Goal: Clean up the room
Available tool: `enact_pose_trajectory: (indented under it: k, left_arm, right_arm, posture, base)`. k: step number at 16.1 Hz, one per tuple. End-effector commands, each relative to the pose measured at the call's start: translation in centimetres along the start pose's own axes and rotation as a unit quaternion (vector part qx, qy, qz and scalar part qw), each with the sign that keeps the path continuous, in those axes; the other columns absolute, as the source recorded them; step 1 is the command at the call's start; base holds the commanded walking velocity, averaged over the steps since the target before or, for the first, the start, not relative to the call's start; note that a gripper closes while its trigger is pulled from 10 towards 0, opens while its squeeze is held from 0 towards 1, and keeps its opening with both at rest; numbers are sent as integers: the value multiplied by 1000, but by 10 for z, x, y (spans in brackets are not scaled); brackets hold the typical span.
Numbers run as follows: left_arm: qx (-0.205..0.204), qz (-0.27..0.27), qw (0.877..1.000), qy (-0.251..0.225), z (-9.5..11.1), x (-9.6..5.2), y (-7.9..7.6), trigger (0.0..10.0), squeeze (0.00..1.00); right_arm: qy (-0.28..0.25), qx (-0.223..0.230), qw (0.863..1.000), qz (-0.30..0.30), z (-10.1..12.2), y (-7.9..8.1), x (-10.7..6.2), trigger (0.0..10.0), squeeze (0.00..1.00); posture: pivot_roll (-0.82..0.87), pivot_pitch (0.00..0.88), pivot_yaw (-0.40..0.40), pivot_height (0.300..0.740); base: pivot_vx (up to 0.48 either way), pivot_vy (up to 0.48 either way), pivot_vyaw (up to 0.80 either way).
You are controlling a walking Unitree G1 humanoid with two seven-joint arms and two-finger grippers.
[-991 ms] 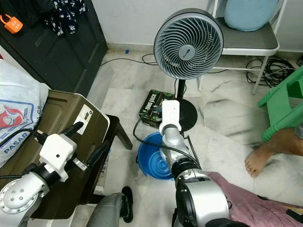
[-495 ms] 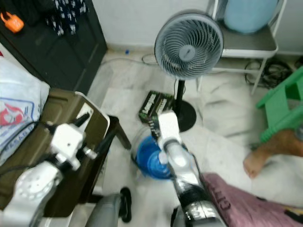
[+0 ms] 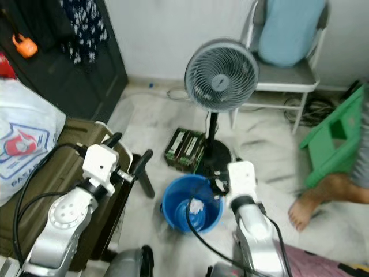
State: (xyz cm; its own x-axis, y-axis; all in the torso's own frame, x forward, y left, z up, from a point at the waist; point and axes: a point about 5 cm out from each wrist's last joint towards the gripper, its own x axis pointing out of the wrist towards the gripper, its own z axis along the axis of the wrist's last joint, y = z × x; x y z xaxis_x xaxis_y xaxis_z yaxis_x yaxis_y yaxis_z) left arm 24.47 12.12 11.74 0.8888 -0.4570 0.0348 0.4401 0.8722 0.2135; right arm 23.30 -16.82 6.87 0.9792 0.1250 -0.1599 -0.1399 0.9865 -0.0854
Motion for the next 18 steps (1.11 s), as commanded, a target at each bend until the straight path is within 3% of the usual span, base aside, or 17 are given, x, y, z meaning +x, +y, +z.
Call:
enact_pose_trajectory:
  k: [1,2,4,5,6,7,8,10,18]
  left_arm:
    - [-8,26,1000,12,-7,-3,9,10000,0]
    - [-17,45,999,23,-13,-7,15,10000,0]
    - [-17,58,998,28,-19,-8,18,10000,0]
    - [-12,71,997,30,-23,-6,23,10000,0]
    - [-10,82,996,29,-23,-5,27,10000,0]
    - [-20,109,993,27,-22,-3,35,10000,0]
    - [-23,116,993,27,-21,-2,37,10000,0]
    - [-18,117,993,24,-20,-2,38,10000,0]
    - [-18,127,992,21,-22,-4,33,10000,0]
  right_arm:
    - [-6,10,1000,-16,6,-4,-4,10000,1000]
    - [-16,21,999,-27,9,-7,-9,10000,0]
    - [-27,23,998,-46,15,-9,-9,10000,0]
    - [-22,54,997,-53,17,-7,-2,10000,0]
    - [-28,54,997,-48,21,-5,3,10000,0]
    - [-55,24,998,-29,33,0,12,10000,0]
    - [-57,32,998,-26,35,1,15,10000,0]
    - [-57,53,996,-32,39,1,21,10000,0]
    - [-63,51,996,-35,41,0,27,10000,0]
  posture:
    - [-55,0,63,740]
    - [-63,0,69,740]
    - [-52,0,72,740]
    - [-49,0,71,740]
    - [-45,0,68,740]
    - [-35,0,62,740]
    - [-29,0,57,740]
    - [-13,0,51,740]
    - [-3,0,49,740]
  base:
    - [0,0,0]
    - [0,0,0]
    - [0,0,0]
    - [0,0,0]
    - [0,0,800]
    - [0,0,800]
    - [0,0,800]
    - [0,0,800]
    - [0,0,800]
